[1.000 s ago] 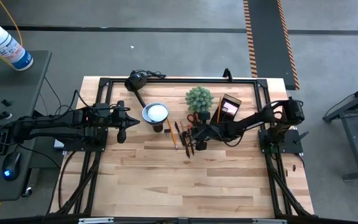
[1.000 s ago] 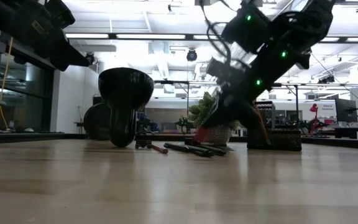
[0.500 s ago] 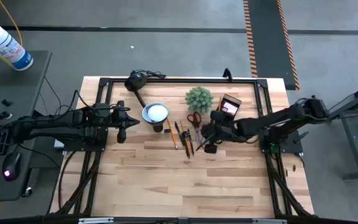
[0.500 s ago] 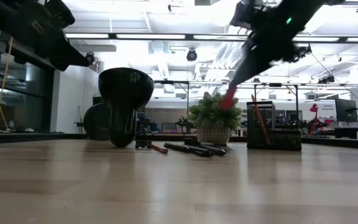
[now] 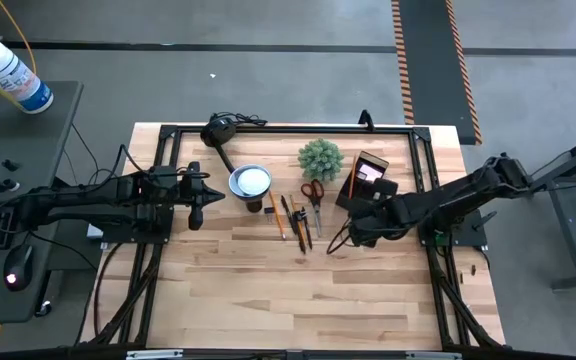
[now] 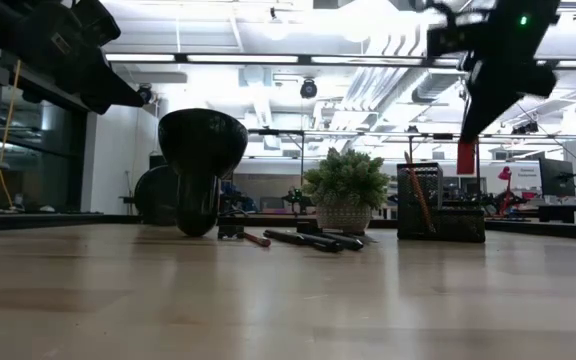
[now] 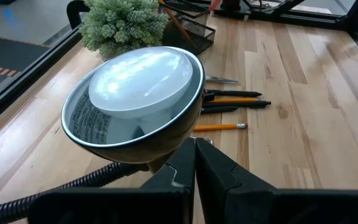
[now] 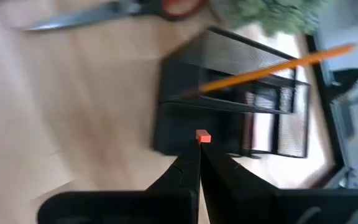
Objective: Pick and place office supplies into organizer
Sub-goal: Put the orange eraser into the desk organizer
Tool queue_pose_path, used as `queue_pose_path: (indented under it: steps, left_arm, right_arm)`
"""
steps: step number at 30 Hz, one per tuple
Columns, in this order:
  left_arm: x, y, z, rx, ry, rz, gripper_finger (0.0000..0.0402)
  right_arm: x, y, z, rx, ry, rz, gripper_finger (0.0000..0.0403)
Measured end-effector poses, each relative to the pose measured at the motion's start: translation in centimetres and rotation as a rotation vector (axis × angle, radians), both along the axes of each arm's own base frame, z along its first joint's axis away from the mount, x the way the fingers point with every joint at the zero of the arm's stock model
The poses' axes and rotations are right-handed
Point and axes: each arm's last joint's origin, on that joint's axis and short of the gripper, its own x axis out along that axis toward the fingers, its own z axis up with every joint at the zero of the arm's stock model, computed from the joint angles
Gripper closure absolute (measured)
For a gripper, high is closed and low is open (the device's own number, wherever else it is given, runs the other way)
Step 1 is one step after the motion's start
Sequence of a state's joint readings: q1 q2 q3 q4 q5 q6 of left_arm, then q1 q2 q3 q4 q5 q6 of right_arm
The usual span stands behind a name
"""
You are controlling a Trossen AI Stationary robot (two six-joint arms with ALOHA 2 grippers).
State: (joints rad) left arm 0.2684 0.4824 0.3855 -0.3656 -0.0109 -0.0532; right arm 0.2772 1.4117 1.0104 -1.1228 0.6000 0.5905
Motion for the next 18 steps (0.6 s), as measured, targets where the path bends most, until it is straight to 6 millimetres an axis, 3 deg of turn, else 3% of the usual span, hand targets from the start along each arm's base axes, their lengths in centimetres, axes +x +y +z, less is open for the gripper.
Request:
queue_pose_path:
  steps: [9,18]
  left_arm:
    - [0.0,0.0,0.0,0.0,0.0,0.0,0.0401]
    - [0.0,0.0,0.0,-0.001,0.001,0.0,0.0401]
  right_arm:
    - [-0.8,-2.4,-3.3,-0.041,0.037,-0.055,0.0403]
    - [-0.6,-3.5,-4.5,0.001,0.039,-0.025,0.0399]
